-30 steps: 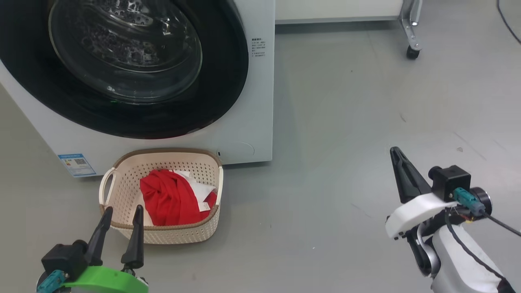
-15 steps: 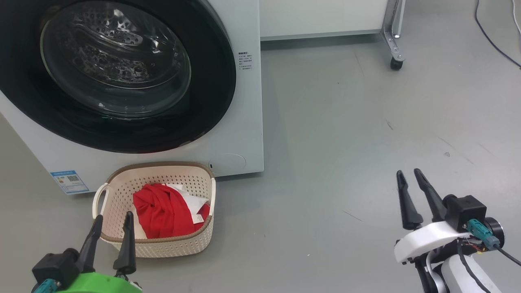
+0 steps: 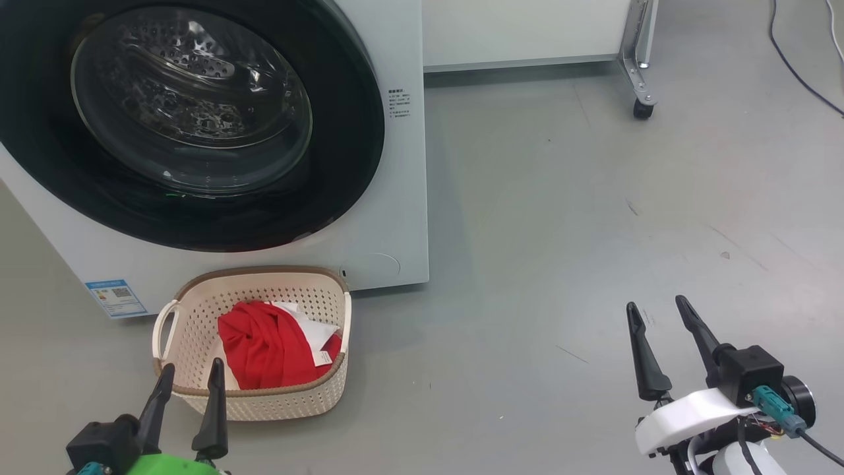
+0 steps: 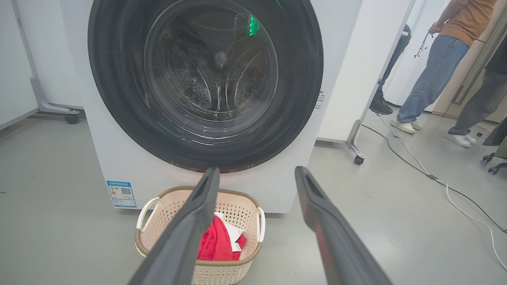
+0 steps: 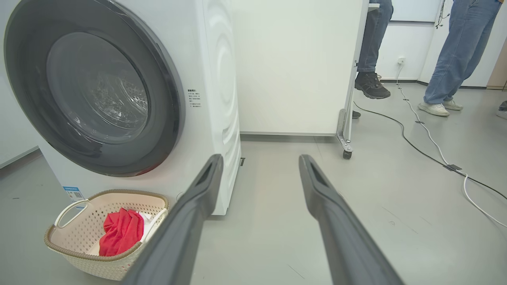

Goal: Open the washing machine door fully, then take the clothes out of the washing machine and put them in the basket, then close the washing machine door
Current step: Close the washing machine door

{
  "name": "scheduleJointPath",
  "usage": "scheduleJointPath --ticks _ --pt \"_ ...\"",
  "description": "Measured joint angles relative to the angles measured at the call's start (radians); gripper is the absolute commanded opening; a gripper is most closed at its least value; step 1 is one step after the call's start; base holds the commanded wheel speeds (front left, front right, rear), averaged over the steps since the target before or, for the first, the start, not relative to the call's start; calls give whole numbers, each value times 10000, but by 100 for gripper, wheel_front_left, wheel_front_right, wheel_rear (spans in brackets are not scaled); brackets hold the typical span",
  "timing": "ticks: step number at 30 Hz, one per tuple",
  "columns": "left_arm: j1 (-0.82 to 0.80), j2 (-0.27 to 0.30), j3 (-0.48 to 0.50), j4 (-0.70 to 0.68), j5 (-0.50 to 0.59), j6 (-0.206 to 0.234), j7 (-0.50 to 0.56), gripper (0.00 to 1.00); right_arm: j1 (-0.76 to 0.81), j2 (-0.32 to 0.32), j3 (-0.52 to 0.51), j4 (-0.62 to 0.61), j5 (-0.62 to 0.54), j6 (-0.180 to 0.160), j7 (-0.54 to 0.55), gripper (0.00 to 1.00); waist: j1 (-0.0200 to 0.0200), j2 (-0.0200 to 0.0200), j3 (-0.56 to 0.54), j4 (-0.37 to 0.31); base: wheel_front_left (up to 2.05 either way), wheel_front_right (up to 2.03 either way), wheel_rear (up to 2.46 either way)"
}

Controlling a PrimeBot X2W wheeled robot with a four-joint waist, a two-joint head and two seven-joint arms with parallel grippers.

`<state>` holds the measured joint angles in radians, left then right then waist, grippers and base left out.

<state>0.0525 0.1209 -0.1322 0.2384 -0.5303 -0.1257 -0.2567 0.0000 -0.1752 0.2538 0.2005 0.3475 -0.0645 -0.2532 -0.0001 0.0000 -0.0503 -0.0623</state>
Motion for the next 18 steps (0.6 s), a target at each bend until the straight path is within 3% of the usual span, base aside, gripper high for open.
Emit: scheduleJointPath --ticks 18 --pt "42 -56 104 67 219 0 0 100 517 52 -31 -495 -171 -88 0 100 0 0 -24 13 0 0 0"
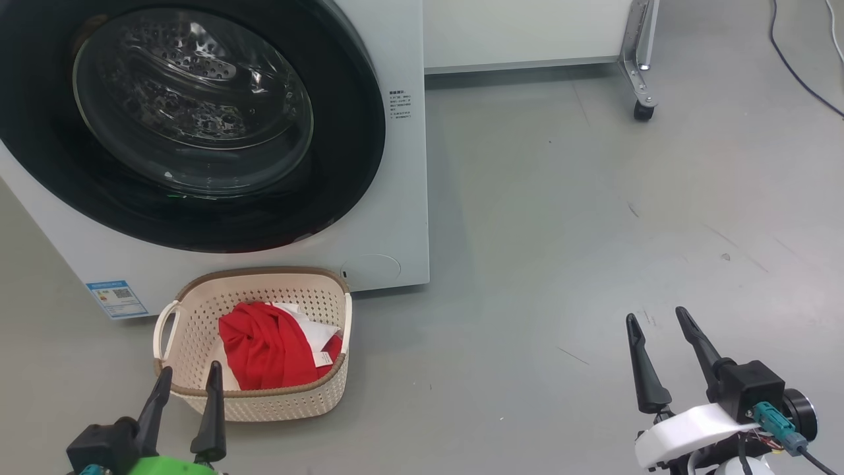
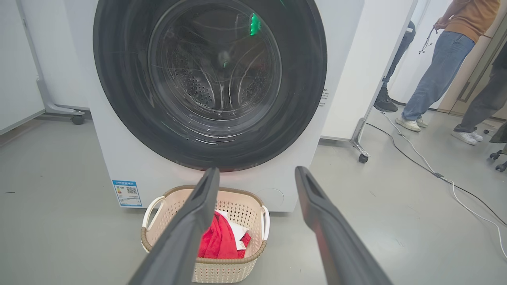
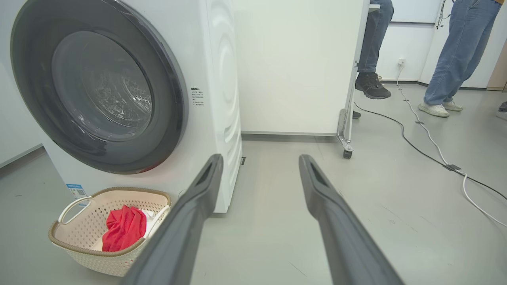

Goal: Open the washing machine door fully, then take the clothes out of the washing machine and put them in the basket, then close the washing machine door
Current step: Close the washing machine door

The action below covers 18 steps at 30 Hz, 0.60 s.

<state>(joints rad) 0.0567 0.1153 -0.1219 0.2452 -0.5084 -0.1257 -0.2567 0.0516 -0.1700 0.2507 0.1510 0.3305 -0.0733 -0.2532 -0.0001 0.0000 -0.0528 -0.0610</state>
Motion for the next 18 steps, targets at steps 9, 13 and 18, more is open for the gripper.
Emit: scheduleJointPath --ticks 9,13,18 --pt "6 -67 2 8 -203 0 0 100 55 54 -56 -157 -86 -2 0 100 0 0 19 -10 0 0 0" --pt "15 -69 -35 13 -330 0 0 100 197 67 -81 -173 -88 -8 0 100 0 0 35 -20 0 0 0" --pt "16 -71 -15 0 -470 0 0 100 205 81 -121 -221 -121 -10 0 100 0 0 59 -33 0 0 0"
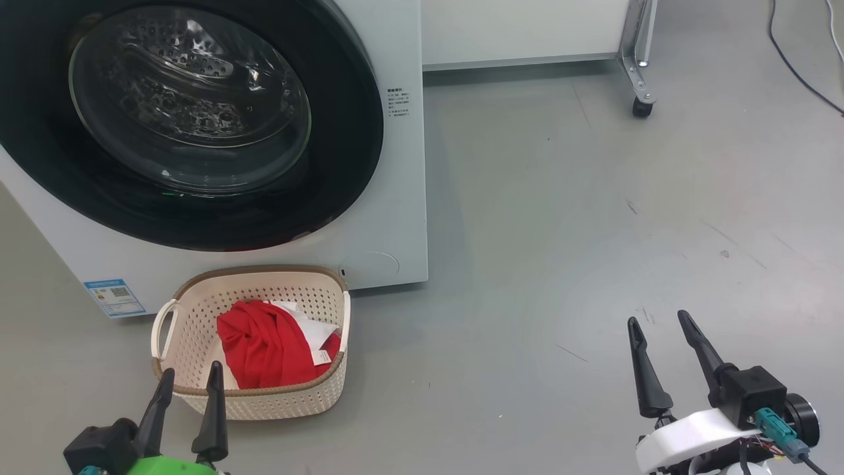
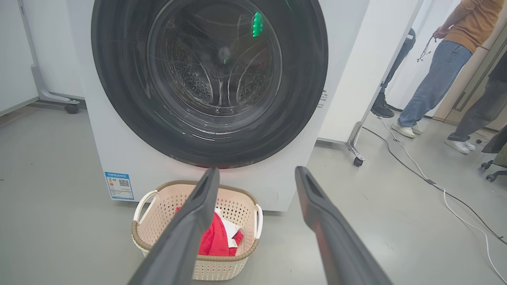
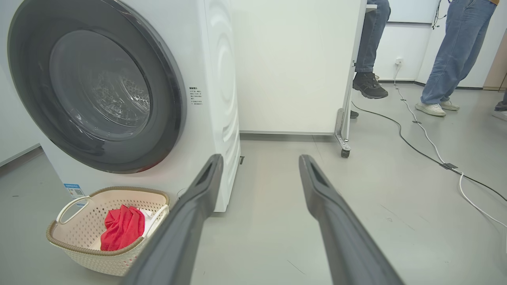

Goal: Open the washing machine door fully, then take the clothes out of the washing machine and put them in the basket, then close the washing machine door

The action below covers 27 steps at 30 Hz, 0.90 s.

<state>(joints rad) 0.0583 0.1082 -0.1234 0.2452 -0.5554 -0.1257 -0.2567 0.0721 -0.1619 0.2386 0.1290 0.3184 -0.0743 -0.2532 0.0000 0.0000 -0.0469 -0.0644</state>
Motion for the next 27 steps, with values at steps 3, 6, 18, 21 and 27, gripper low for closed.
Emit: scheduleJointPath --ticks 3,6,18,21,27 --pt "0 2 -10 0 -79 0 0 100 0 4 -13 -17 -40 0 0 100 0 0 12 -8 0 0 0" --pt "2 2 -17 0 -94 0 0 100 0 10 -29 -40 -40 0 0 100 0 0 17 -12 0 0 0" --pt "2 10 23 -21 -163 0 0 100 12 40 -75 -100 -42 0 0 100 0 0 6 4 0 0 0" --pt "2 8 58 -27 -165 0 0 100 33 48 -96 -104 -42 0 0 100 0 0 -3 15 0 0 0" --pt "5 8 128 -153 -253 0 0 100 93 75 -104 -127 -54 2 0 100 0 0 -21 25 0 0 0"
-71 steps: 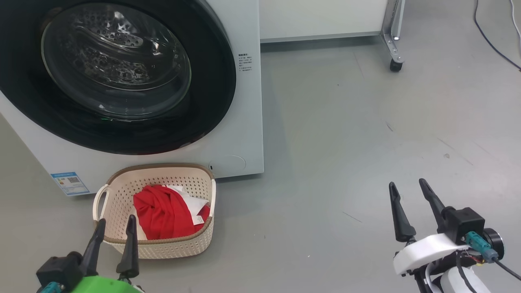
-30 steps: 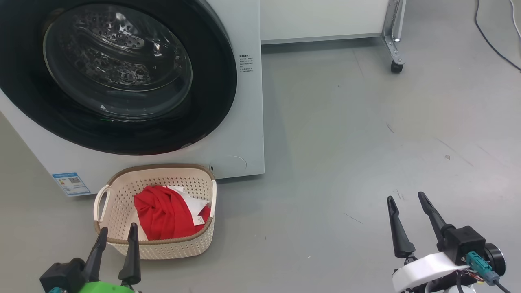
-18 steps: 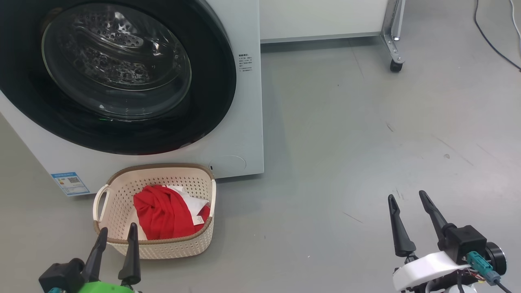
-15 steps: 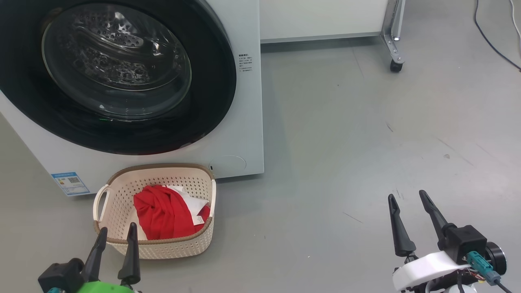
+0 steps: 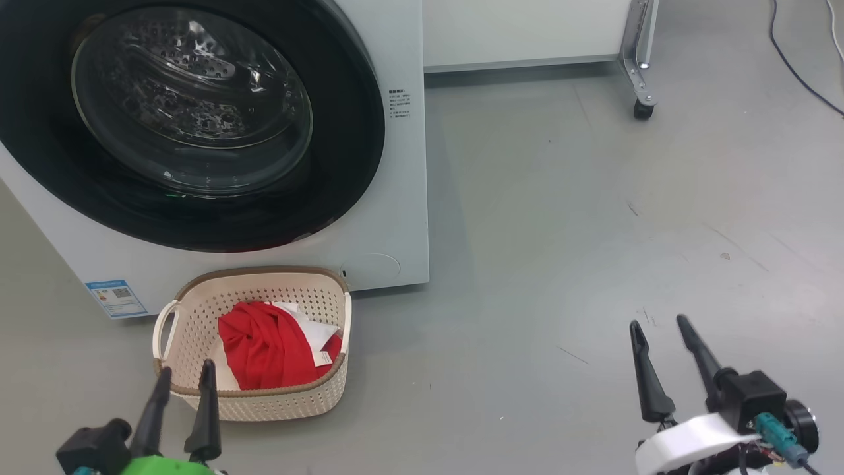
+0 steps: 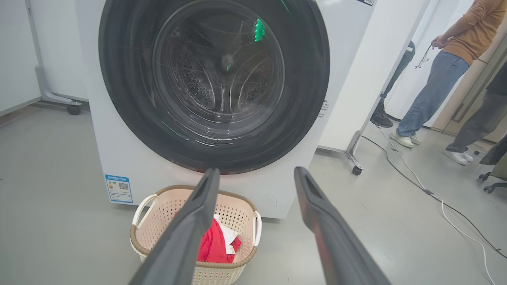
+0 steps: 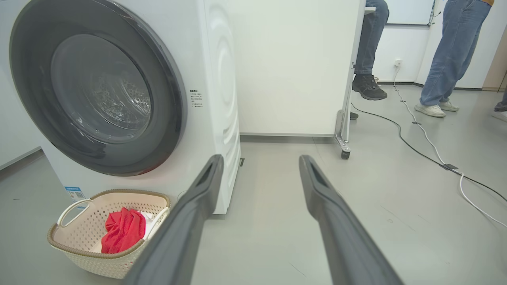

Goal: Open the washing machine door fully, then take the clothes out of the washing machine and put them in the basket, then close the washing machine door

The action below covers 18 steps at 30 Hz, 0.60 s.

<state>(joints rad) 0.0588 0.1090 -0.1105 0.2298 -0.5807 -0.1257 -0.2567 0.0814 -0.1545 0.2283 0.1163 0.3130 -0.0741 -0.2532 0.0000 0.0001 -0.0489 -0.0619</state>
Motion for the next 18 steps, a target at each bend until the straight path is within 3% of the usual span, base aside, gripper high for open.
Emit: scheduleJointPath --ticks 1,10,18 --pt "3 -17 -12 59 -13 0 2 0 25 13 13 69 2 8 4 0 0 0 -1 0 0 0 0" --pt "290 -293 -144 600 -226 0 102 0 523 255 88 623 207 31 13 0 0 0 10 7 0 0 0" --pt "285 -297 4 585 -1141 0 370 0 518 307 -44 577 1266 209 180 0 0 0 62 65 0 0 0"
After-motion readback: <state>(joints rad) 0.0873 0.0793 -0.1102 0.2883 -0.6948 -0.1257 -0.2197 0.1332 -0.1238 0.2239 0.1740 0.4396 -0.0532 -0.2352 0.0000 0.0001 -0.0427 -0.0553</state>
